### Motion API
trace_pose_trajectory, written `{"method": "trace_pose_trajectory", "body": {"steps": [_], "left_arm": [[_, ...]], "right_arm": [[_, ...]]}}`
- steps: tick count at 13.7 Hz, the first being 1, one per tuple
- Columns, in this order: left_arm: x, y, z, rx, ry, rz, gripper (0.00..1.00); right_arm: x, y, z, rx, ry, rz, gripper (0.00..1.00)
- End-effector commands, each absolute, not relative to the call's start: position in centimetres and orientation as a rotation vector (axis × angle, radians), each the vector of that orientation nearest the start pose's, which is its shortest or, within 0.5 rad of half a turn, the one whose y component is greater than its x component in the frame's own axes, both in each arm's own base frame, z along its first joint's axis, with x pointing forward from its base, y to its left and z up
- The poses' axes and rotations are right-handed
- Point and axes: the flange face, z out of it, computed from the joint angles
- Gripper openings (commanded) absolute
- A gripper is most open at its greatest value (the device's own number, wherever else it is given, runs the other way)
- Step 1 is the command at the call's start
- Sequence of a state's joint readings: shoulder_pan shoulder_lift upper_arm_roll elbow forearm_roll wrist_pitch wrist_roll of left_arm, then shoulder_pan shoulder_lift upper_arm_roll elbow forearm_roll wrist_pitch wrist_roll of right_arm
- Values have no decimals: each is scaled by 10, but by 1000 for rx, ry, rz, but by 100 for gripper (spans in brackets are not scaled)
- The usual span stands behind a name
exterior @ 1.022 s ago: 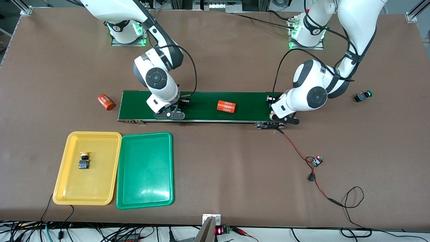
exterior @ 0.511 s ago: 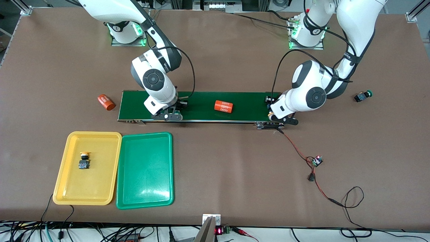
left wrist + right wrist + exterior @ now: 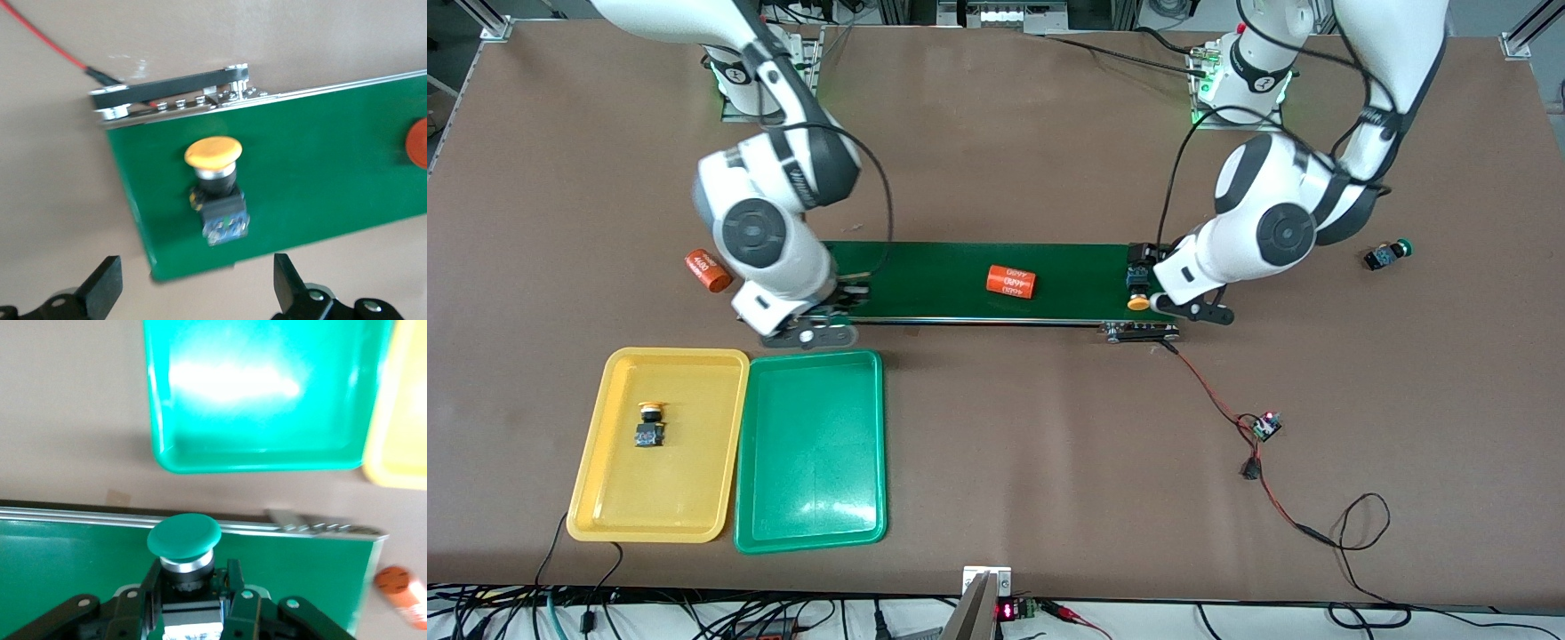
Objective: Sort buttons by color to trays
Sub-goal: 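Carry the green button into the green tray while the left gripper withdraws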
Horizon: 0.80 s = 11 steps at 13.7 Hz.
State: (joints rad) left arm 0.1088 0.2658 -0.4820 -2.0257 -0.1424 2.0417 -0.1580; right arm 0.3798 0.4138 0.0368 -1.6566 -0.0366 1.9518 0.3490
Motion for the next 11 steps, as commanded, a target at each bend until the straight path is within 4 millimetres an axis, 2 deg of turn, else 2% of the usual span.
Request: {"method": "trace_pose_trajectory", "body": {"steps": [1, 2, 4, 7, 9, 11], "left_arm": [[543, -150, 350, -3285, 76, 491, 100], [549, -129, 351, -3292, 6, 484, 100], [558, -84, 343, -3290, -113, 491, 100], [565, -1, 324, -3172, -185, 465, 100], [561, 53, 315, -3166, -268, 488, 100], [557, 85, 293, -3223, -105, 533, 100]], "right_arm": [[622, 226, 379, -3200, -174, 134, 21], [627, 214, 379, -3208, -147, 127, 21], [641, 204, 373, -3198, -132, 62, 21], [658, 210, 353, -3168, -147, -107, 21], [669, 213, 328, -3180, -205, -211, 21], [676, 217, 292, -3171, -244, -268, 21]]}}
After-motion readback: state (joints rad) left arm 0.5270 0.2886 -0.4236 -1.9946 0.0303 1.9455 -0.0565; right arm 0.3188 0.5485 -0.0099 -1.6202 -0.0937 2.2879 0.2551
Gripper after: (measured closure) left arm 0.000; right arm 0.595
